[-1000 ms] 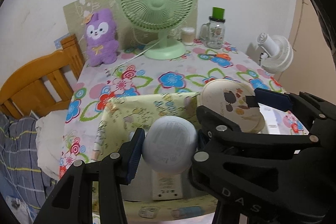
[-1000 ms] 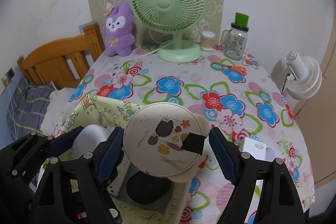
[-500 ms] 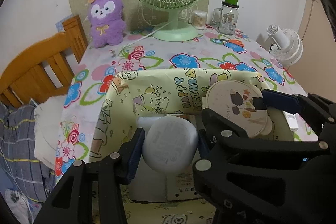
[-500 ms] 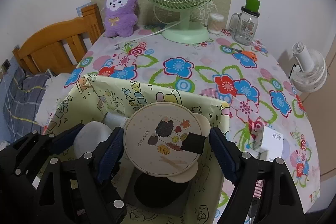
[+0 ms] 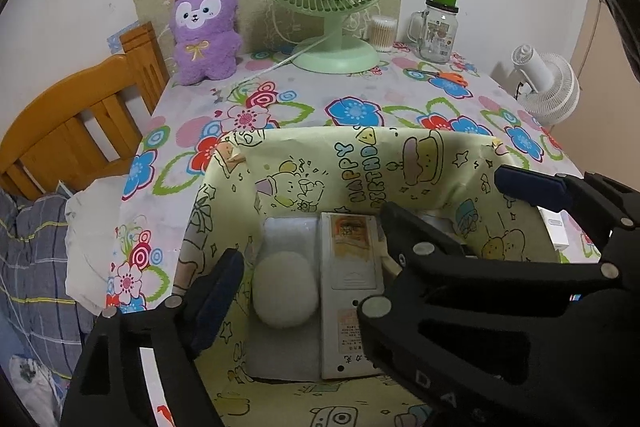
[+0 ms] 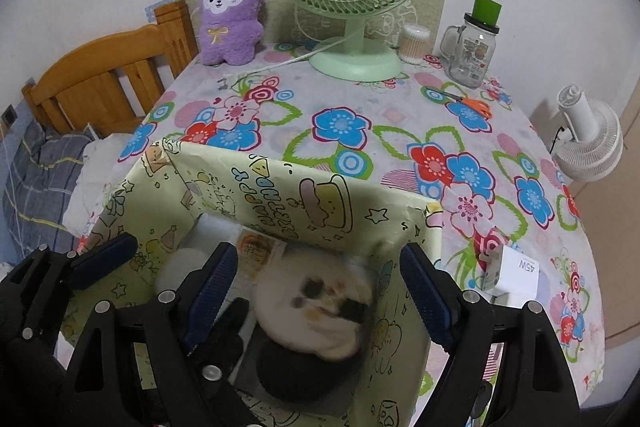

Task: Organize rigid objects
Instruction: 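Open the left gripper dropping the case into the box while the right releases the compact, then withdraw both grippers from the box toward the black key and white charger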

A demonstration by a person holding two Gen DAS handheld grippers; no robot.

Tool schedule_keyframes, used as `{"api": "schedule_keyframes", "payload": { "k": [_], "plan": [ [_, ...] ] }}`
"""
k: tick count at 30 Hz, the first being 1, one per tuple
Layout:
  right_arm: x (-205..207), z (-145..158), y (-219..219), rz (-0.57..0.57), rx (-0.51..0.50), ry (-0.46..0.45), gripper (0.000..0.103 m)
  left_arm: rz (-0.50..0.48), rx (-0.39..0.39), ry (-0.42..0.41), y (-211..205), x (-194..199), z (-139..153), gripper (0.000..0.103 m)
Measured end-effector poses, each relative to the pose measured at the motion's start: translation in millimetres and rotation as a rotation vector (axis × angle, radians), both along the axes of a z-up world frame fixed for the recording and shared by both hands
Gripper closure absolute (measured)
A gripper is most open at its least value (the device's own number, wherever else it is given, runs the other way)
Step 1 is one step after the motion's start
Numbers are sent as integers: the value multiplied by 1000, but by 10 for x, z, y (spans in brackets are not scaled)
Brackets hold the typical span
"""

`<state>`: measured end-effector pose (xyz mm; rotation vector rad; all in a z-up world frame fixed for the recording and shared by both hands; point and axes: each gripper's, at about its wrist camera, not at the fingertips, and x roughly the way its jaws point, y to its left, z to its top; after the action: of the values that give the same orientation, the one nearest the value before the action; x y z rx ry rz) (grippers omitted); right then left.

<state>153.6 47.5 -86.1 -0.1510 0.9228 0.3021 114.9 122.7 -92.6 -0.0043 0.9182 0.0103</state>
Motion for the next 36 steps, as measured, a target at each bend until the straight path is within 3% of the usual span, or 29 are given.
{"api": "schedule_keyframes", "payload": {
  "k": [11, 18, 36],
  "plan": [
    [-76, 148, -142, 18, 68, 5, 17, -9, 0, -43, -158, -105, 187, 13],
    [-200, 325, -293, 0, 54, -63, 17, -22, 1, -73, -314, -189, 313, 13],
    [-385, 544, -911, -61, 80, -126, 17, -72, 34, -127, -911, -320, 525, 13]
  ]
}}
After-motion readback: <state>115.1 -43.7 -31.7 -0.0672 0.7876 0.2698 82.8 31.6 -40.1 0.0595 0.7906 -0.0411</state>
